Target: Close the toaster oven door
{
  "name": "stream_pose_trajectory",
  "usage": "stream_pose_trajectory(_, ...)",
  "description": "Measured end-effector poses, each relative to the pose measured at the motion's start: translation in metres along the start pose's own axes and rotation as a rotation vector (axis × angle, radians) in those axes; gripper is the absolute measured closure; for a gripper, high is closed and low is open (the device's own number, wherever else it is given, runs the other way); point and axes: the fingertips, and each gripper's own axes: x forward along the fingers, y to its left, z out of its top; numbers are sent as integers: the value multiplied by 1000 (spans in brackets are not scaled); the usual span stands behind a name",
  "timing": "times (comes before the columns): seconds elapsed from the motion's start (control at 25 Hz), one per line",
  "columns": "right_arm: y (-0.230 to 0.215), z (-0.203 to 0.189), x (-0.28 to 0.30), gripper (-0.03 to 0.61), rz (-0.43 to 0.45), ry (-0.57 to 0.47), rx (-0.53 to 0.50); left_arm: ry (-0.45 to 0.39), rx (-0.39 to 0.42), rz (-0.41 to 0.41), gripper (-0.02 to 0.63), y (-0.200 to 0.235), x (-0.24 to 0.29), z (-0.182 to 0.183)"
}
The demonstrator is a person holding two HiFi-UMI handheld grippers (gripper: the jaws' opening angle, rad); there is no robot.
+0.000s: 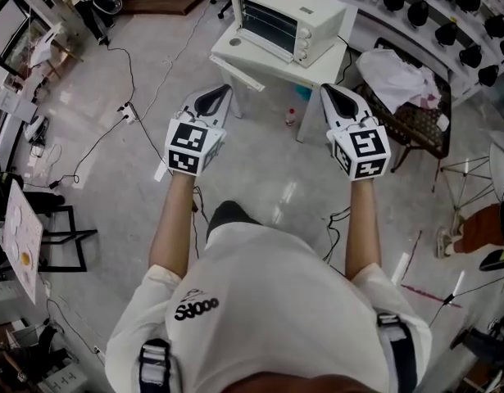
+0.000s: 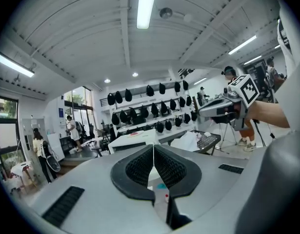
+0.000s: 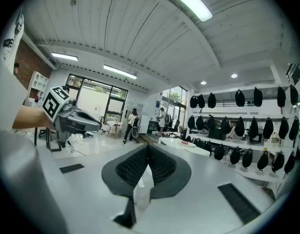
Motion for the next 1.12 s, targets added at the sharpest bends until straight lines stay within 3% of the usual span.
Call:
stream_pose_trajectory(0.2, -19, -14, 43, 569, -11, 16, 5, 11, -15, 16, 594, 37, 37, -20)
stream_pose_trajectory(0.36, -21, -25, 99, 569, 11, 54, -7, 30, 59, 4, 592, 77, 72, -37)
stream_pose_trajectory(0.68, -39, 9, 227, 569, -8, 61, 21, 29, 137, -50, 594, 194, 144, -38)
stream_pose_trajectory(0.88, -40, 14, 291, 569, -10, 75, 4, 17, 102, -83, 594, 247, 183, -50)
stream_pose_trajectory(1.12, -45, 0, 359, 569, -34, 100, 32, 67, 48, -116, 592, 289, 226, -91)
